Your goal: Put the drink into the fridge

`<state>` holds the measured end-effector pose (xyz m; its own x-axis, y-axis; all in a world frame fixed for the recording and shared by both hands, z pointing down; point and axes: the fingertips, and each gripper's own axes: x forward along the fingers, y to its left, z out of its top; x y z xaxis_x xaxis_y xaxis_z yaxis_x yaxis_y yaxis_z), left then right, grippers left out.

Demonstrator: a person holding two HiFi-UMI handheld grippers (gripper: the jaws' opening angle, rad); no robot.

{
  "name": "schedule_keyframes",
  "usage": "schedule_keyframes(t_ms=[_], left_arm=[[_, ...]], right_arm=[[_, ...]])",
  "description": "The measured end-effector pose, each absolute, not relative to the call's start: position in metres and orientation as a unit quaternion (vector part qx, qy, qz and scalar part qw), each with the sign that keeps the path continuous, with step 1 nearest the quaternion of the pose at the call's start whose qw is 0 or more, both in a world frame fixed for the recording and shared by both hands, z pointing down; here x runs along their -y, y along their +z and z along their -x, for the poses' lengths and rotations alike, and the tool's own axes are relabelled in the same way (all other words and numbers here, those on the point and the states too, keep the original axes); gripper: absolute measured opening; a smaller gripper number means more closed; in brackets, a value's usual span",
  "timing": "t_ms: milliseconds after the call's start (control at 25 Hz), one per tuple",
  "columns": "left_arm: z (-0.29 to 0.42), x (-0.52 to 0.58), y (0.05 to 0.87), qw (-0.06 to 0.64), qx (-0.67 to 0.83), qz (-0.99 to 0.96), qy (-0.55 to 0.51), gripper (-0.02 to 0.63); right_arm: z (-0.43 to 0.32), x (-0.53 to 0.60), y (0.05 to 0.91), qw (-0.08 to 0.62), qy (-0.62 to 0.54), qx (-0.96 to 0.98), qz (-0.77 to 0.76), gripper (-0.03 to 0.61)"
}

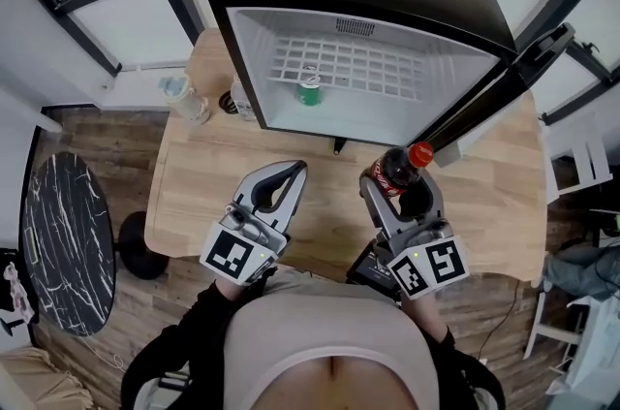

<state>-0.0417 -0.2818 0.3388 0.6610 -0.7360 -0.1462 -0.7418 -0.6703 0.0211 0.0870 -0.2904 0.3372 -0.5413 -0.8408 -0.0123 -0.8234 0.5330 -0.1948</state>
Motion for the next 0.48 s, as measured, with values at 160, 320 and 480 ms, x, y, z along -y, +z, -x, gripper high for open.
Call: schedule_keyframes(t_ms=[160,320,480], left_arm=[[0.043,0.284,0.339,0.021,-0.412,0.908,0.072,0.005],[0.045,0.288,0.34,0.021,-0.418,0.905,0.073,0.005],[0.047,0.287,0.346,0.008,-0.425,0.903,0.059,0.005]], right_arm=[[-0.086,0.3,0.334,0.052,-0.075,-0.877,0.471,0.322],[-0.087,0.316,0.329,0.052,-0.062,-0.878,0.471,0.322],[-0.091,0.336,0.324,0.054,-0.05,-0.879,0.472,0.322]])
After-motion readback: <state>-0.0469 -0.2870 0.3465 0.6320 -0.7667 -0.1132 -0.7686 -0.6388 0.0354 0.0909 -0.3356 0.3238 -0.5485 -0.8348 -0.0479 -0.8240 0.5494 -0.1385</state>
